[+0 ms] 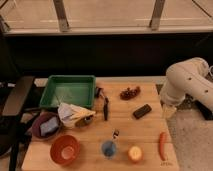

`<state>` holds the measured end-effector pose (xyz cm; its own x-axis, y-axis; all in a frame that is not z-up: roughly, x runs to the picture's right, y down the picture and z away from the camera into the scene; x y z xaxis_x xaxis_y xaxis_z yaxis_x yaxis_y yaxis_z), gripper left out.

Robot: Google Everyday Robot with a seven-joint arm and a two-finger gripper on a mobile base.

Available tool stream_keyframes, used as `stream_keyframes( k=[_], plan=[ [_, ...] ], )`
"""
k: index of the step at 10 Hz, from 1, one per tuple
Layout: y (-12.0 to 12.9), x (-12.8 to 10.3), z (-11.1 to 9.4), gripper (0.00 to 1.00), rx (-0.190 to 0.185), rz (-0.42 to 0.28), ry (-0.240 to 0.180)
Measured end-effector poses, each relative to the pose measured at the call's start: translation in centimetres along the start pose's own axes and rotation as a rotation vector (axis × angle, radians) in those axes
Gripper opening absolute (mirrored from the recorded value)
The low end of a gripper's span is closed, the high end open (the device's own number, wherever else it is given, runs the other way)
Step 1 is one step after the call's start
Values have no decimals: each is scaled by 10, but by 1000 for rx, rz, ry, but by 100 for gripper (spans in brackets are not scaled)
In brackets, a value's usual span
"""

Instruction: Place banana in table surface

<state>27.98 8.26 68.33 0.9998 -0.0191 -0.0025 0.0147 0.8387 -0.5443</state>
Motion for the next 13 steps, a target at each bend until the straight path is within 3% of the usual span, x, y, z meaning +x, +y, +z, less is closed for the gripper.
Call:
stream_keyframes(
  k=[2,5,8,13],
  plan=[
    [-17,-25,-5,65,-11,-84,-27],
    [-28,-97,-10,65,-25,-221,-103],
    [-29,-170,-13,65,-28,-308,-196],
    [-28,-171,-12,65,-30,-308,-197]
  ],
)
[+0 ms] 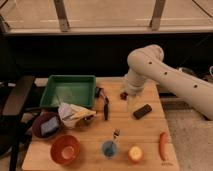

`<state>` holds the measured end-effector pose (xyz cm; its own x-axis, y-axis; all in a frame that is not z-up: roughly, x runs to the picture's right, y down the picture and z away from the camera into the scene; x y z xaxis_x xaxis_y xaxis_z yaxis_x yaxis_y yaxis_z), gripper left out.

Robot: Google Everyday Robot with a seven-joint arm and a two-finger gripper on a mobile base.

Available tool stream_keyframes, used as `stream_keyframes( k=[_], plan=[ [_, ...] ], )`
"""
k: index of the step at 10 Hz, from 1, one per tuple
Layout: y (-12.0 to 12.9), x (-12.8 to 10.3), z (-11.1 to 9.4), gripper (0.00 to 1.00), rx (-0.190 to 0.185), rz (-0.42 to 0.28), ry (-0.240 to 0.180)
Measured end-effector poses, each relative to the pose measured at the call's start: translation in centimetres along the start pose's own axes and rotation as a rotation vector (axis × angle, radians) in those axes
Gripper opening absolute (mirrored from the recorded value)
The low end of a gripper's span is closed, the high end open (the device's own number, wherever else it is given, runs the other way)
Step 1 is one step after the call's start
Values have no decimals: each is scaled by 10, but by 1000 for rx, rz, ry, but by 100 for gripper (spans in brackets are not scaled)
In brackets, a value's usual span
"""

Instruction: Place banana in table surface

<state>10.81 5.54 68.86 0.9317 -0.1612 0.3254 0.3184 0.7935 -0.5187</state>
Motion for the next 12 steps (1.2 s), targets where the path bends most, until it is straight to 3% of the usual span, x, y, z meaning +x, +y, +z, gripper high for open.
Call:
stream_keyframes(
  k=[4,10,12],
  plan=[
    [-12,-16,17,65,17,-13,-42],
    [-55,-103,91,65,11,-36,-187],
    [-60,-116,114,65,6,-28,-223]
  ],
)
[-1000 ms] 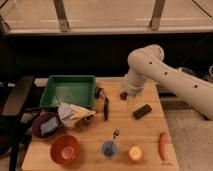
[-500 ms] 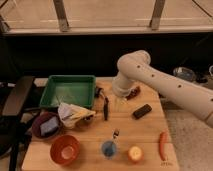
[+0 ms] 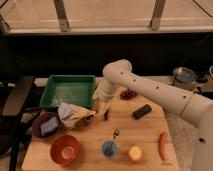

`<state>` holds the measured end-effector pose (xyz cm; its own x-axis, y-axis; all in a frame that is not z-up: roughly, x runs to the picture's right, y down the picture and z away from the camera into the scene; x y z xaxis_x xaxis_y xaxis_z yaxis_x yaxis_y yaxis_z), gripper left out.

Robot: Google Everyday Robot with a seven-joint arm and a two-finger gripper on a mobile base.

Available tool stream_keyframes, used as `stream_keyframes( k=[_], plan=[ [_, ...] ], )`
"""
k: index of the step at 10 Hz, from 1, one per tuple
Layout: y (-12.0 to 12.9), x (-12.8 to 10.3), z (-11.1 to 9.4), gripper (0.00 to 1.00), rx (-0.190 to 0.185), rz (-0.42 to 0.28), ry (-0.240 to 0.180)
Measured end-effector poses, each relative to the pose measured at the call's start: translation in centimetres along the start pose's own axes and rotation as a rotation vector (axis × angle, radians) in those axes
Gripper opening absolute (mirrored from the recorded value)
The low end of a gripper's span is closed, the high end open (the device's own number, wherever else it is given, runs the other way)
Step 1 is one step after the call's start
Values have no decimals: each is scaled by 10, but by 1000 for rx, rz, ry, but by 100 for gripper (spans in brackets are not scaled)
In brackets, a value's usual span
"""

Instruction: Place banana in table surface

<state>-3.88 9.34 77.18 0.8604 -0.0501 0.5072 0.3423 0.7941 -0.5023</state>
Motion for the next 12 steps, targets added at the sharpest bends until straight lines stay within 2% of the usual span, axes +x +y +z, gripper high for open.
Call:
stream_keyframes(
  k=[2,4,6,7,9,10,12],
  plan=[
    [-5,-24,16,65,-6,-8,-50],
    [-6,-37,37,65,-24,-9,-108],
    [-6,-43,51,65,-36,-13,-136],
    [-4,-41,58,60,-40,-9,-141],
    [-3,-38,65,38,-32,0,-133],
    [-2,-33,61,31,-23,7,-125],
    [-2,-27,48,10,0,12,-96]
  ],
)
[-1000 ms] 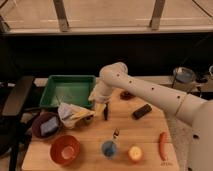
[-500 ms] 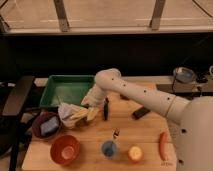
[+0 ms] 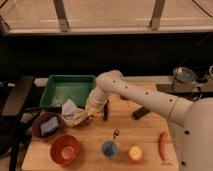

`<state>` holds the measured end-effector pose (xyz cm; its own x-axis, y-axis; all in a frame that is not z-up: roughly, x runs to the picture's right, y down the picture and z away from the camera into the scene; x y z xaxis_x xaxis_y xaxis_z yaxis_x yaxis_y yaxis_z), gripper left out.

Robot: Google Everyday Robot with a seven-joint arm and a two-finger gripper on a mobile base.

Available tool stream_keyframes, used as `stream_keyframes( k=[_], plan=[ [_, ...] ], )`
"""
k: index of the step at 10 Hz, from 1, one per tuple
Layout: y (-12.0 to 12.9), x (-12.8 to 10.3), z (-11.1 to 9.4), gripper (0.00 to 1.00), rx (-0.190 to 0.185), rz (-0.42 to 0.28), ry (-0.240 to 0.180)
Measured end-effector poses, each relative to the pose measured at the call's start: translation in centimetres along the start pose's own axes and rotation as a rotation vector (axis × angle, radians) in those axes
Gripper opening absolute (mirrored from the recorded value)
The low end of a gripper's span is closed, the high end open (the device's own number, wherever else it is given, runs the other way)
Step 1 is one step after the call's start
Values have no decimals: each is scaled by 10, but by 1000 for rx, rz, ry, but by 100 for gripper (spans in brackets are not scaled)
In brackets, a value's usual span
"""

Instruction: Place banana in table surface

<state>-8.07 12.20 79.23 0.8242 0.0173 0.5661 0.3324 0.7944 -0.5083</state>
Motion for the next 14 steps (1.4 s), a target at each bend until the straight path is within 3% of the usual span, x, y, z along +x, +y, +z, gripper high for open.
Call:
stream_keyframes(
  k=[2,5,7,10,12,14],
  plan=[
    [2,17,-29,0,40,15,42],
    [13,54,-72,0,82,61,116],
    [29,91,-92,13,84,129,162],
    [54,150,-109,44,56,251,223],
    [64,174,-106,64,26,304,247],
    [68,180,-96,79,7,336,258]
  ],
)
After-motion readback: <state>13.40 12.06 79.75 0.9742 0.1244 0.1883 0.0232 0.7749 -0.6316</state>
